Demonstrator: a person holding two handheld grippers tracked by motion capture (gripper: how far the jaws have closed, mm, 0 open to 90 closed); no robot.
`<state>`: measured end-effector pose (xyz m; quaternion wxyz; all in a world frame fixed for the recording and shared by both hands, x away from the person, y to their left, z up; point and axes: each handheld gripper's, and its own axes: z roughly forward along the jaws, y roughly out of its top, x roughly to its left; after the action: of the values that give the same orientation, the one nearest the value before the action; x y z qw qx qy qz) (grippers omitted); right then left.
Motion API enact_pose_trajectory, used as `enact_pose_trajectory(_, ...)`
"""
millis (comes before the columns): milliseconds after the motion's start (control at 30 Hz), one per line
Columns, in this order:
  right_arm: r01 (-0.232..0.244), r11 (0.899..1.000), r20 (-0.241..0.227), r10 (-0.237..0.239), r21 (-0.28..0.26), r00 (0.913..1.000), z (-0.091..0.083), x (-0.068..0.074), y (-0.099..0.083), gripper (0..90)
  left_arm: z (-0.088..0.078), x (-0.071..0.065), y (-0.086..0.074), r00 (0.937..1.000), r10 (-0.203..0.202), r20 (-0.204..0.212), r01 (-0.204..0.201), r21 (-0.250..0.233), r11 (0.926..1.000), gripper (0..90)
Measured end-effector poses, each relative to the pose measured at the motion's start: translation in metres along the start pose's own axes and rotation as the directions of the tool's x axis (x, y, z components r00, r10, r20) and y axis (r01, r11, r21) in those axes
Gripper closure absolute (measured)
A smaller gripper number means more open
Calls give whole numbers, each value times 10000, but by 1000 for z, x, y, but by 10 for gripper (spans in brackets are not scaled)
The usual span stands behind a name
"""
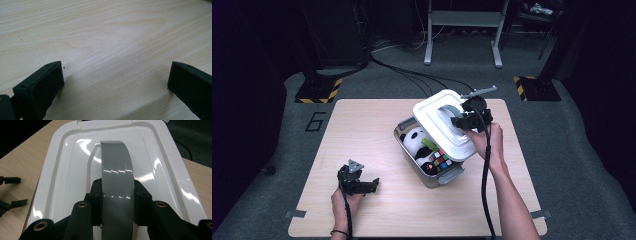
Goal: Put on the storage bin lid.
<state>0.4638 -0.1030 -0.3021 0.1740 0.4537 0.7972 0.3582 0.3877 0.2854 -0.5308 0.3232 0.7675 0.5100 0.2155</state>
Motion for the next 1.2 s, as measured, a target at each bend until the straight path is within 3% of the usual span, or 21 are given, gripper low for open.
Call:
enact_pose_trajectory(367,243,9989,-414,-226,413,9989,16,31,2,668,0,0,0,10000,-16,8,16,9,10000,1)
enact_pose_trajectory(600,258,9944,-634,-193,1028,9978,38,49,3,667,0,-1,0,10000,-83,38,83,-1,10000,1)
enact_pose_trajectory(700,200,9899,-487,-133,1407,9987,49,55,2,667,0,0,0,10000,-27,18,27,7,10000,2)
enact_pose_trajectory(867,201,9825,-129,-180,1851,9998,68,57,0,666,0,-1,0,10000,-92,3,92,-66,9999,3)
enact_pose_trajectory(933,101,9825,-298,-46,1862,9995,72,56,-2,665,0,-1,0,10000,-92,8,92,-69,9999,3)
enact_pose_trajectory(1033,45,9820,-302,12,1888,9995,75,56,-2,664,0,-1,0,10000,-93,9,93,-68,9999,3)
enact_pose_trajectory(1200,307,9801,-88,-295,1962,9995,74,59,-3,661,0,-1,0,10000,-92,9,92,-69,9999,3)
